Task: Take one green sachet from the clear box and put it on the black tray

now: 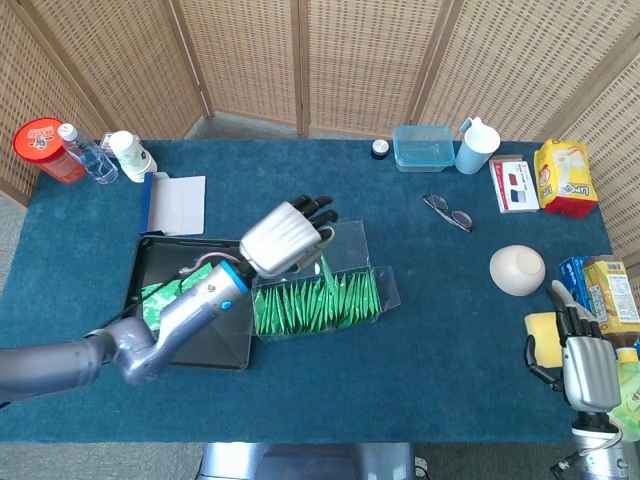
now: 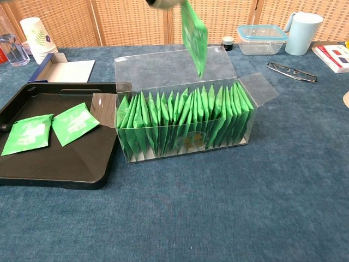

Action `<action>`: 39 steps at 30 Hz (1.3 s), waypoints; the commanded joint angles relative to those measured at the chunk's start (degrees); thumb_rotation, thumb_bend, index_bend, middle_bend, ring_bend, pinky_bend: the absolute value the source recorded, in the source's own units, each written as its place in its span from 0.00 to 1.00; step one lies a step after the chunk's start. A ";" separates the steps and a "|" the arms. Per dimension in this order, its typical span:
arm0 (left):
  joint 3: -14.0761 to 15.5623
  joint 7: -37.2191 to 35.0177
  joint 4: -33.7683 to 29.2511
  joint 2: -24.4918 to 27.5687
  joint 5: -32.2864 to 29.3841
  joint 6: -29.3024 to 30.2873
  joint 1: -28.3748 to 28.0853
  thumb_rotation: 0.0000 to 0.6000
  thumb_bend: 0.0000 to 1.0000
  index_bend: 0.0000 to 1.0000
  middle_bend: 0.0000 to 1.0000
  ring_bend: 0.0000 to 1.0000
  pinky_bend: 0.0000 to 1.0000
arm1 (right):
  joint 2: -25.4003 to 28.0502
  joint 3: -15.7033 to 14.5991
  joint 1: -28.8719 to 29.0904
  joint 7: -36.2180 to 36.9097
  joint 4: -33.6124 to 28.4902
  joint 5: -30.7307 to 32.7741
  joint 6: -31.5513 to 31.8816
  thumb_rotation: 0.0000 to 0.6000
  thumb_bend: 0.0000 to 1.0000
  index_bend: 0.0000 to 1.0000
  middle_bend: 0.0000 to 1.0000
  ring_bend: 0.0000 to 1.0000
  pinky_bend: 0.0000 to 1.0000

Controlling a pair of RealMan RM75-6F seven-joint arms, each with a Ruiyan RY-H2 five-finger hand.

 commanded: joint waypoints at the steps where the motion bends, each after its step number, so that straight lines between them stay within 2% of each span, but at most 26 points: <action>1: -0.75 -3.92 -4.56 5.05 1.15 3.05 3.85 1.00 0.43 0.67 0.29 0.16 0.28 | 0.02 0.12 0.40 -0.18 -0.16 -0.14 -0.35 0.42 0.58 0.00 0.09 0.17 0.19; 5: -0.05 -6.45 -7.90 10.00 2.39 5.11 7.43 1.00 0.43 0.67 0.29 0.17 0.28 | -0.08 0.28 1.14 -0.54 -0.45 -0.17 -1.19 0.41 0.58 0.00 0.09 0.17 0.19; 10: 2.66 -9.27 -10.34 15.95 4.63 7.06 12.54 1.00 0.43 0.67 0.29 0.17 0.28 | -0.38 0.45 2.24 -1.32 -0.89 -0.42 -2.32 0.41 0.58 0.00 0.09 0.17 0.19; 18: 9.02 -11.02 -10.37 23.37 6.43 7.64 20.96 1.00 0.43 0.67 0.29 0.17 0.28 | -0.96 0.94 4.25 -3.15 -1.74 -0.84 -4.05 0.41 0.58 0.00 0.09 0.16 0.19; 24: 12.60 -12.59 -8.56 23.68 6.63 6.05 25.15 1.00 0.43 0.67 0.29 0.17 0.28 | -0.87 1.01 4.96 -3.96 -2.53 -1.02 -4.45 0.41 0.58 0.00 0.09 0.16 0.19; 30: 14.24 -11.29 -6.31 20.86 6.34 3.23 26.77 1.00 0.43 0.67 0.29 0.17 0.28 | -0.79 0.72 4.93 -4.02 -2.63 -0.85 -4.30 0.41 0.58 0.00 0.09 0.16 0.19; 37: 12.82 -7.88 -4.20 16.78 5.45 1.85 26.50 1.00 0.43 0.65 0.29 0.17 0.28 | -0.58 0.52 4.69 -3.46 -2.47 -0.76 -3.70 0.41 0.58 0.00 0.09 0.16 0.19; 39: 12.50 -6.22 -3.80 16.10 5.09 0.72 25.96 1.00 0.43 0.61 0.28 0.17 0.28 | -0.59 0.45 4.61 -3.27 -2.34 -0.73 -3.51 0.41 0.58 0.00 0.09 0.16 0.19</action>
